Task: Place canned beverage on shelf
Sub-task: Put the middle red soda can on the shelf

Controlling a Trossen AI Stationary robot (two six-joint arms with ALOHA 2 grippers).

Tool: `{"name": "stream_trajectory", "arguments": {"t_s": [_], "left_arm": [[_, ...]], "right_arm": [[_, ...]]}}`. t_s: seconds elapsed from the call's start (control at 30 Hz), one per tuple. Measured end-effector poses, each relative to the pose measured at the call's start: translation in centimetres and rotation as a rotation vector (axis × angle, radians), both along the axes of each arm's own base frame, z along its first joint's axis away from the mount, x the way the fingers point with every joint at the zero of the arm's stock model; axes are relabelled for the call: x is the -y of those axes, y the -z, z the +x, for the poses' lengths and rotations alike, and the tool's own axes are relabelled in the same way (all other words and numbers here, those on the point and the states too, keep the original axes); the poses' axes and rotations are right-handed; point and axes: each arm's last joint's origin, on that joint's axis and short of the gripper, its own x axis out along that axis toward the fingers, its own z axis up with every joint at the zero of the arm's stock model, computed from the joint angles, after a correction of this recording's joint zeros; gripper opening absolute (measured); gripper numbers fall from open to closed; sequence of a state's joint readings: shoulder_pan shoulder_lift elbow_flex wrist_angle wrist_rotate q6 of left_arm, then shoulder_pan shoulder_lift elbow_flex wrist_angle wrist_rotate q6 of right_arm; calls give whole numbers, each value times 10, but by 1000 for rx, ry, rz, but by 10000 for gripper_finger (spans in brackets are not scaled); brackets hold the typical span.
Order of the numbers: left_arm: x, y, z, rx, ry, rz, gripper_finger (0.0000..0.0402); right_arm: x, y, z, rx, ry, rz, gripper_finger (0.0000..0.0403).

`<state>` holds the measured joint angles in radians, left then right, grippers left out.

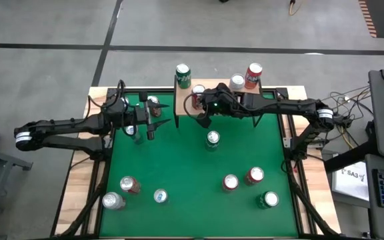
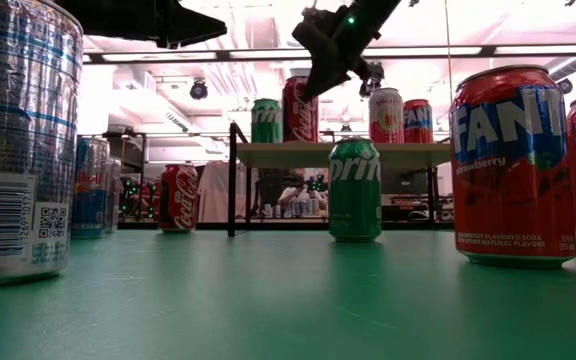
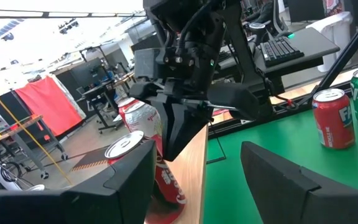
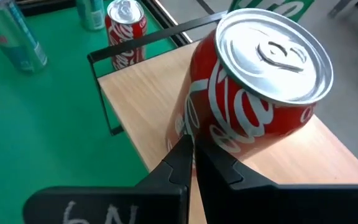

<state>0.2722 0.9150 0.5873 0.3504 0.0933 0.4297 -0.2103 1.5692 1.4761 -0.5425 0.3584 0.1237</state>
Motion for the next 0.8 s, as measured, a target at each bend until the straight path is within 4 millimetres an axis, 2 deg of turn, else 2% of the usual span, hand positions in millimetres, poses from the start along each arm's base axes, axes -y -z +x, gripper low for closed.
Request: {"name": "stream_trajectory", "arguments": {"t_s": [0.43, 0.8], "left_arm": [[0, 0, 0, -1, 0, 3, 219], [0, 0, 0, -3, 0, 2, 219]], "right_arm": [[9, 3, 9, 61, 27, -12, 11], [22, 1, 7, 75, 52, -32, 11]]}}
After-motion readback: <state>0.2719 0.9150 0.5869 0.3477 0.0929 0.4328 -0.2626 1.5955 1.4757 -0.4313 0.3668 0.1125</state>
